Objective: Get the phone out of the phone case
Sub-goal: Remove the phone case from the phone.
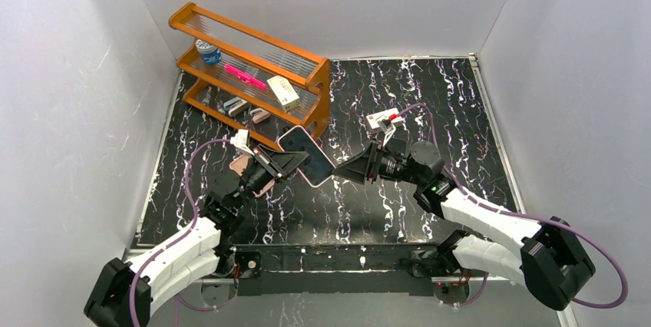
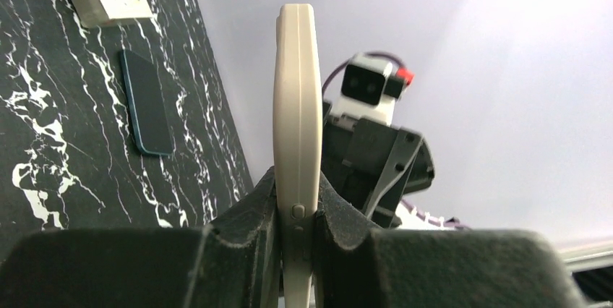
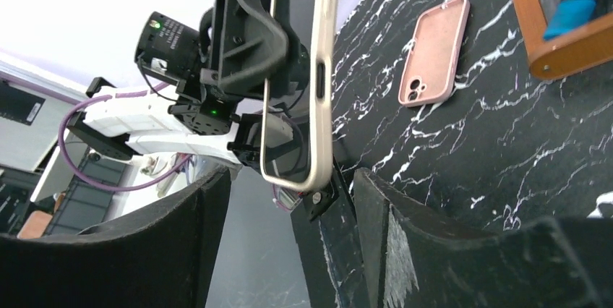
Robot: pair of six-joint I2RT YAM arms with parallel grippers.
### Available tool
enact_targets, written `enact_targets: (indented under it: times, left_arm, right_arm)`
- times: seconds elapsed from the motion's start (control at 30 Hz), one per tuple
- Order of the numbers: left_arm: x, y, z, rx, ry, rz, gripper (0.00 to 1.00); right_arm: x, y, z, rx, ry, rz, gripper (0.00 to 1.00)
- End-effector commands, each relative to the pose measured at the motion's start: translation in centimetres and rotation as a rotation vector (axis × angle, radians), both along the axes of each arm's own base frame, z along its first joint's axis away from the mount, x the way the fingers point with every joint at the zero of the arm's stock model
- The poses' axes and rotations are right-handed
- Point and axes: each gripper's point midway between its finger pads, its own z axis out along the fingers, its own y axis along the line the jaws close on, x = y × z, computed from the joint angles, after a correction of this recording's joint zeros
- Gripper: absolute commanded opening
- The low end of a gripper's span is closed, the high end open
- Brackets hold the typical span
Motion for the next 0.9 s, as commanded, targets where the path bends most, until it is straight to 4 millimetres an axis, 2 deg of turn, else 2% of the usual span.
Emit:
enact_targets:
  times: [0.0,0.17,0.33,0.53,0.87]
  left_arm:
    - [1.1,2.1,3.2,-0.128,-0.039,0.125,0.00]
    - [1.3,2.7,3.4,-0.163,-0.025,0.156,0.00]
    - [1.2,3.4,2.9,-0.195,-0.003,0.182,0.00]
    - [1.5,3.9,2.5,-0.219,0.023,0.208,0.00]
    - [1.4,4.3,2.6,-0.245,0.027,0.223,0.00]
  right_arm:
    - [0.0,0.2,0.4,0.073,0.025,-0.094,0.71]
    - [-1.0,1.6,-0.1,0.130,0.067,-0.097,0.69]
    - [-2.1,3.3,0.9,0.178,0.026,-0.080,0.66]
    - [-1.6,4.2,2.1,0.205,0.002,-0.122,0.63]
    - [-1.4,5.9,1.8,0.221,0.015,-0.112,0.57]
